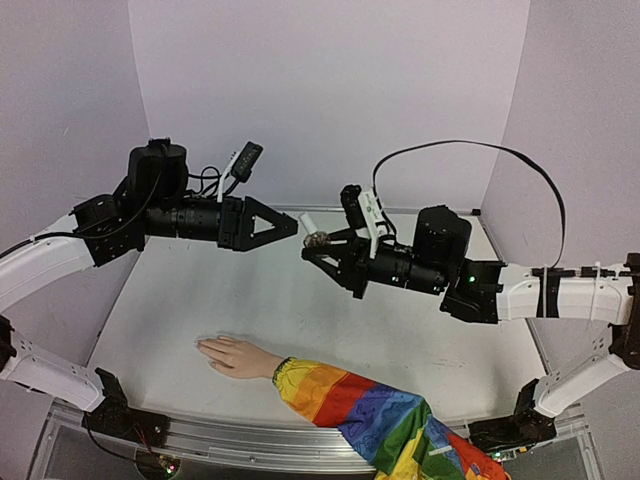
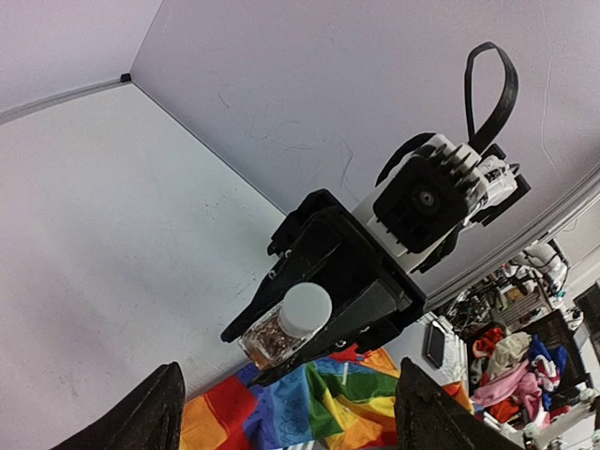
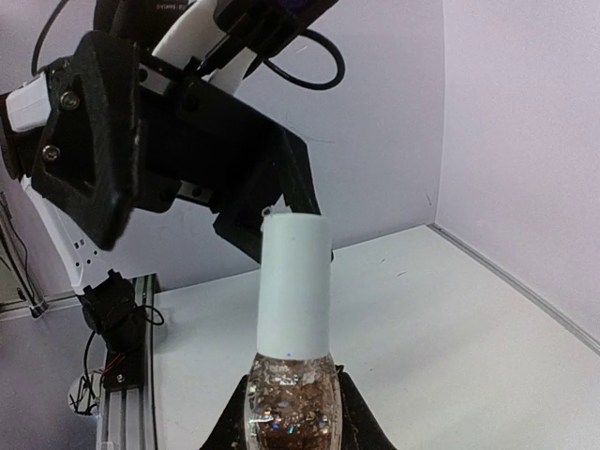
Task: Paint the nails
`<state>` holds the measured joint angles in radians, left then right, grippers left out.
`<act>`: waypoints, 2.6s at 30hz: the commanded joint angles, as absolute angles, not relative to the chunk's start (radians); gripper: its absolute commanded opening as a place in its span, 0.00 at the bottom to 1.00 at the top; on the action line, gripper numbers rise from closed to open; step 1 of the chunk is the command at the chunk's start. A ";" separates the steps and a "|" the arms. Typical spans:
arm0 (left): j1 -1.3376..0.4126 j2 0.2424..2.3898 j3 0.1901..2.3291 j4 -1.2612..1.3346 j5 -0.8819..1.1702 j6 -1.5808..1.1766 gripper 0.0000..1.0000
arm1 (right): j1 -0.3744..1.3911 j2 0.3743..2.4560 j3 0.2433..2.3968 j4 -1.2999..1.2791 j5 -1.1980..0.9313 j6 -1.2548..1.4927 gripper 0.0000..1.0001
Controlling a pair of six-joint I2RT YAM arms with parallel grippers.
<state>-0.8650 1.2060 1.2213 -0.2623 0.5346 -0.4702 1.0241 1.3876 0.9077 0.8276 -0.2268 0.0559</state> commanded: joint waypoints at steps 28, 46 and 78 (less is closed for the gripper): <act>-0.866 1.357 1.493 -0.562 0.537 -0.322 0.26 | 1.028 1.469 1.020 0.813 -0.334 0.040 0.00; -0.867 1.319 1.489 -0.567 0.488 -0.321 0.00 | 1.027 1.475 0.996 0.812 -0.316 0.034 0.00; -0.866 1.270 1.491 -0.607 0.438 -0.281 0.00 | 1.027 1.469 0.990 0.828 -0.312 0.028 0.00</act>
<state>-0.8654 1.3064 1.4399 -0.6029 0.4515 -0.3061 1.0245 1.4868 0.9676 0.7547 -0.3073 0.0376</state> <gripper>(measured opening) 0.150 0.215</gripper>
